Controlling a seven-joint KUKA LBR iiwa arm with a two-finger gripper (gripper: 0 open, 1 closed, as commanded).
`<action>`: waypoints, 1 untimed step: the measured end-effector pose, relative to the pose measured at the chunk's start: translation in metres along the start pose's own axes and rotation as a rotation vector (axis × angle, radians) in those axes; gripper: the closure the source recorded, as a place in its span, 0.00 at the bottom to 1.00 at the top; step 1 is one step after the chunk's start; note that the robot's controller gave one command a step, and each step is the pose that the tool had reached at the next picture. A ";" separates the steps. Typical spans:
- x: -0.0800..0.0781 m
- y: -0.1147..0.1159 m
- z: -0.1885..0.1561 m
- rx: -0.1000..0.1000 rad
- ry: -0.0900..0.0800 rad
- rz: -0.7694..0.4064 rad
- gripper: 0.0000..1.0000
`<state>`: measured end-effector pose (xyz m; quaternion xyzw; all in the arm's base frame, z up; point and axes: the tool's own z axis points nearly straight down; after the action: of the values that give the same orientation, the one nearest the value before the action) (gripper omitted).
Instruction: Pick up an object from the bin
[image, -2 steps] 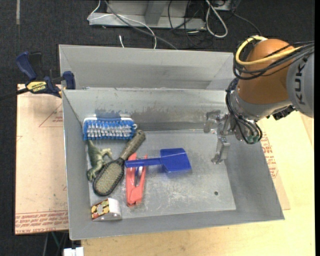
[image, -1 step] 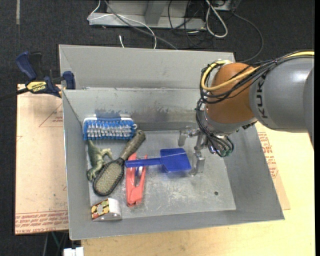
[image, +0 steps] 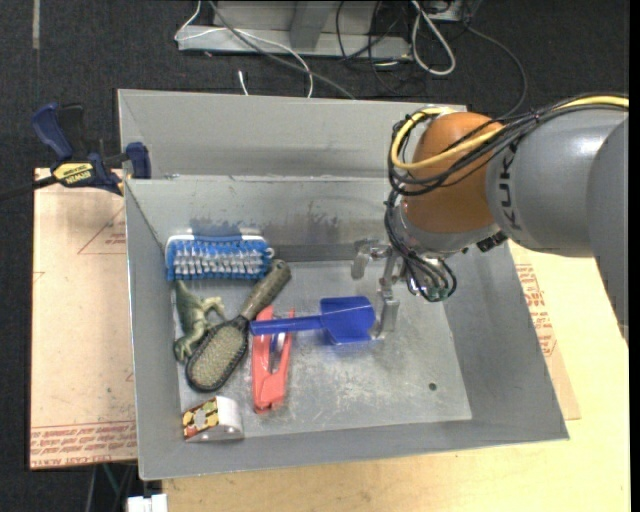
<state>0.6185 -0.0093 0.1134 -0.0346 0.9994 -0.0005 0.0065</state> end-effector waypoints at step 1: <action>0.005 0.043 0.039 -0.007 0.013 -0.060 0.00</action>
Offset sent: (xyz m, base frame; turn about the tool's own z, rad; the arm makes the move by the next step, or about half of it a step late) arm 0.0153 0.0360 -0.0384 -0.1882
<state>0.6109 0.0335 0.0742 -0.0646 0.9979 0.0025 0.0000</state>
